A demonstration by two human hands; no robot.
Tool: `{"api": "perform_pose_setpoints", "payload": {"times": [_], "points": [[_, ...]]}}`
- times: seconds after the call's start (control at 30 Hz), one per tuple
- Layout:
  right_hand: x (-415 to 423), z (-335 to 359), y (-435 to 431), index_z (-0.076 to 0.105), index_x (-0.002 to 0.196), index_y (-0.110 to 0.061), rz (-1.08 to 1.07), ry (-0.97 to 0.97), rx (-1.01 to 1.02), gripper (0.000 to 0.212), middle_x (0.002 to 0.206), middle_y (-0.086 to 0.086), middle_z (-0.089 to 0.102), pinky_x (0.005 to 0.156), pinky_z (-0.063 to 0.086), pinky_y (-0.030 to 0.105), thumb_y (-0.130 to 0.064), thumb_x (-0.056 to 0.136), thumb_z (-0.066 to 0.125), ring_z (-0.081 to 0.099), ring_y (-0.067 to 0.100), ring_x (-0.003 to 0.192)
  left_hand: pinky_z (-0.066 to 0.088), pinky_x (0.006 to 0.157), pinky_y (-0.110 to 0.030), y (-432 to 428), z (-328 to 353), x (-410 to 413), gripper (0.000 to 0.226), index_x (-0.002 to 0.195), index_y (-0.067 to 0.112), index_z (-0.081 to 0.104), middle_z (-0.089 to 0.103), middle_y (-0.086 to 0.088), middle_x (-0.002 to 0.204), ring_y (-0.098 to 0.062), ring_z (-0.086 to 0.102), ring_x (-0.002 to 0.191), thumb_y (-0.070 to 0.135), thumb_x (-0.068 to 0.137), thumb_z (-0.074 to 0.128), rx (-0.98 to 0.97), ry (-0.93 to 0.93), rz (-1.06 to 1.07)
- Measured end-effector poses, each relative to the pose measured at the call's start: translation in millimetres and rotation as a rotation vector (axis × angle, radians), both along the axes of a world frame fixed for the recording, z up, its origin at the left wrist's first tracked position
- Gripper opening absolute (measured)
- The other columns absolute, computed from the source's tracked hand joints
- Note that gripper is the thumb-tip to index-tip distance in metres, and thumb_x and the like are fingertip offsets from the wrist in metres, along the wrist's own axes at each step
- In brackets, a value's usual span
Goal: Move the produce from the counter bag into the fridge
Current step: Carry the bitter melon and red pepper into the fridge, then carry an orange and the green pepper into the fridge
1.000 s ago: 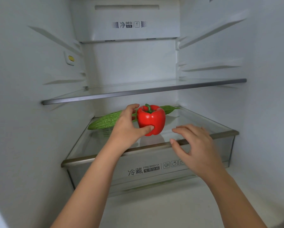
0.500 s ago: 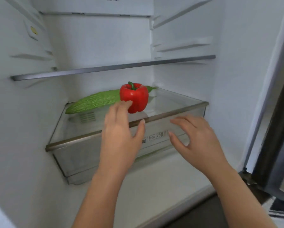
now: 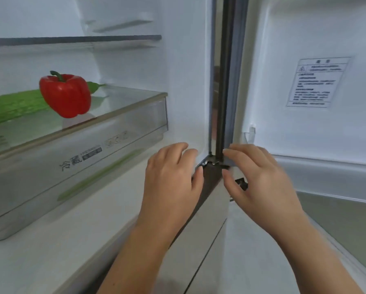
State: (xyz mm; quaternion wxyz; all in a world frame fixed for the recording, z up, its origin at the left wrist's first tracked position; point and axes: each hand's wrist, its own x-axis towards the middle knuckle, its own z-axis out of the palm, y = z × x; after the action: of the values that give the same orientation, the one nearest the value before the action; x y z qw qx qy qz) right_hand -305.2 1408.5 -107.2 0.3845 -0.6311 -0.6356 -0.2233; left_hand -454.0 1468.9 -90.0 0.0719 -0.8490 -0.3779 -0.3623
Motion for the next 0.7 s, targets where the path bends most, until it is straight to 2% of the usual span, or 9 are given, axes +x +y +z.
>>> {"api": "perform_pose_setpoints", "payload": {"times": [0.13,0.23,0.33,0.5,0.6,0.7], "points": [[37.4,-2.4,-49.9,0.064,0.107,-0.004,-0.163,0.014,0.018,0.035,0.105,0.012,0.065,0.075,0.051,0.038,-0.024,0.082,0.050,0.061,0.032,0.096,0.048,0.081,-0.038,-29.1,-2.5,46.8,0.030,0.096,0.011,0.066,0.066,-0.005,0.100,-0.026,0.062,0.093,0.027,0.080,0.047,0.010,-0.012,-0.164],[67.3,-5.0,-92.8,0.065,0.105,-0.003,-0.289,0.009,0.046,0.035,0.105,0.014,0.065,0.075,0.052,0.040,-0.024,0.082,0.050,0.061,0.034,0.094,0.047,0.082,-0.038,-56.5,-6.1,87.1,0.034,0.098,0.008,0.066,0.066,-0.006,0.102,-0.027,0.061,0.095,0.028,0.081,0.044,0.025,0.013,-0.297],[98.8,-8.0,-142.7,0.066,0.103,-0.003,-0.419,0.009,0.060,0.035,0.103,0.015,0.066,0.076,0.052,0.041,-0.024,0.081,0.049,0.062,0.034,0.092,0.042,0.082,-0.038,-90.7,-12.3,132.5,0.033,0.095,0.006,0.066,0.066,-0.009,0.101,-0.030,0.062,0.091,0.027,0.079,0.046,0.032,-0.005,-0.425],[150.3,-11.3,-257.6,0.066,0.099,-0.004,-0.681,-0.013,0.028,0.028,0.100,0.013,0.066,0.074,0.051,0.040,-0.018,0.079,0.053,0.062,0.035,0.089,0.044,0.076,-0.038,-177.9,-18.8,212.6,0.029,0.090,0.006,0.065,0.066,-0.009,0.094,-0.031,0.063,0.085,0.024,0.077,0.047,0.036,-0.052,-0.682],[173.7,-10.9,-338.0,0.066,0.100,-0.005,-0.838,-0.013,0.006,0.030,0.100,0.011,0.065,0.075,0.052,0.042,-0.021,0.080,0.050,0.061,0.035,0.090,0.037,0.081,-0.033,-242.8,-21.4,257.9,0.029,0.092,0.006,0.065,0.065,-0.008,0.098,-0.030,0.061,0.089,0.023,0.077,0.047,0.013,-0.064,-0.839],[188.0,-13.6,-414.6,0.066,0.100,-0.004,-0.980,-0.007,-0.001,0.030,0.100,0.011,0.065,0.075,0.052,0.043,-0.022,0.082,0.049,0.061,0.034,0.091,0.036,0.084,-0.032,-311.3,-25.0,296.6,0.030,0.094,0.006,0.065,0.065,-0.008,0.100,-0.027,0.058,0.092,0.022,0.078,0.045,0.002,-0.062,-1.000]]}}
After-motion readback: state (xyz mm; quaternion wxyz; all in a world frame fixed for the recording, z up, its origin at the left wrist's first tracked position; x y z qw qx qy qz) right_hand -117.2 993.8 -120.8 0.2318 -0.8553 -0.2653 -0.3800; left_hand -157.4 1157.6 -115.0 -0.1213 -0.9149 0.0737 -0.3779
